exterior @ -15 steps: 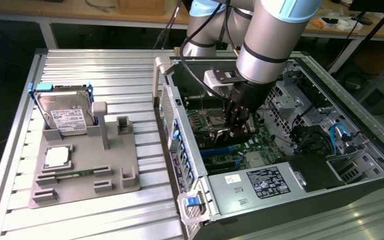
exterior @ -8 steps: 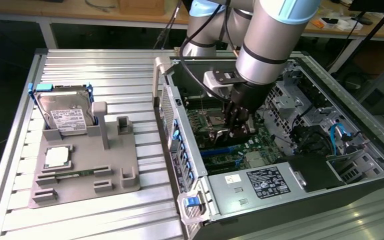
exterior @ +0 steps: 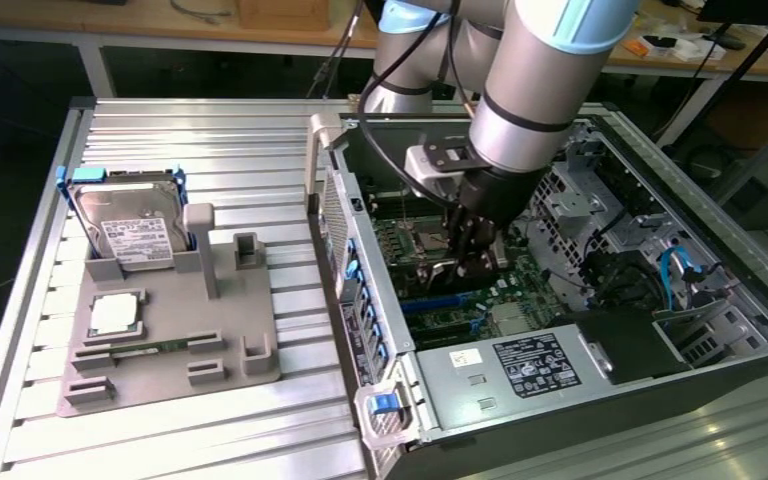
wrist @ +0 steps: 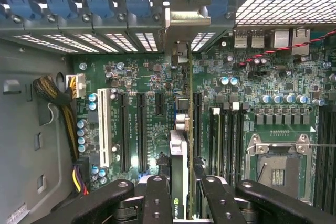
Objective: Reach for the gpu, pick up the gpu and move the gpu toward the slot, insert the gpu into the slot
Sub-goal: 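Insert the gpu into the slot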
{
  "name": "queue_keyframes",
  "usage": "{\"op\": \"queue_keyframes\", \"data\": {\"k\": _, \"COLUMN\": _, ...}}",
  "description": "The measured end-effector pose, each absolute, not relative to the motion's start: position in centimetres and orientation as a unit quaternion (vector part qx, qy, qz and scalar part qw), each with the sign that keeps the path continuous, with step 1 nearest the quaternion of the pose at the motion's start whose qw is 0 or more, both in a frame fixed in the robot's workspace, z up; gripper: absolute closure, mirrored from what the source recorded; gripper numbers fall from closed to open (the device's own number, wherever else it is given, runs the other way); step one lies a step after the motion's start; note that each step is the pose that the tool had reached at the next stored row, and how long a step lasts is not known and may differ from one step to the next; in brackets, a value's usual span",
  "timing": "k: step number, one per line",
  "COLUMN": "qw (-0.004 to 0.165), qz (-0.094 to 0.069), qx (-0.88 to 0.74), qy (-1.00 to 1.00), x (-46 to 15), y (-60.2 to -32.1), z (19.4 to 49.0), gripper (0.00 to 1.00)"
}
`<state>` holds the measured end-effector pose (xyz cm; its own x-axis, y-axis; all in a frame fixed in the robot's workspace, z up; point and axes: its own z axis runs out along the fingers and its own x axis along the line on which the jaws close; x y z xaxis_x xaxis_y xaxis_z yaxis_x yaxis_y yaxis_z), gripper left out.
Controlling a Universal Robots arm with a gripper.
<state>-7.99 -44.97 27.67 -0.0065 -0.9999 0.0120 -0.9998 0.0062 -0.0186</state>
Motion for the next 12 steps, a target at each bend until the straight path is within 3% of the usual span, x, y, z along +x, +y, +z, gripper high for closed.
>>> {"op": "queue_keyframes", "data": {"k": 12, "qw": 0.002, "qz": -0.011, "qx": -0.705, "qy": 0.709, "x": -8.0, "y": -45.02, "z": 27.26, "gripper": 0.73}}
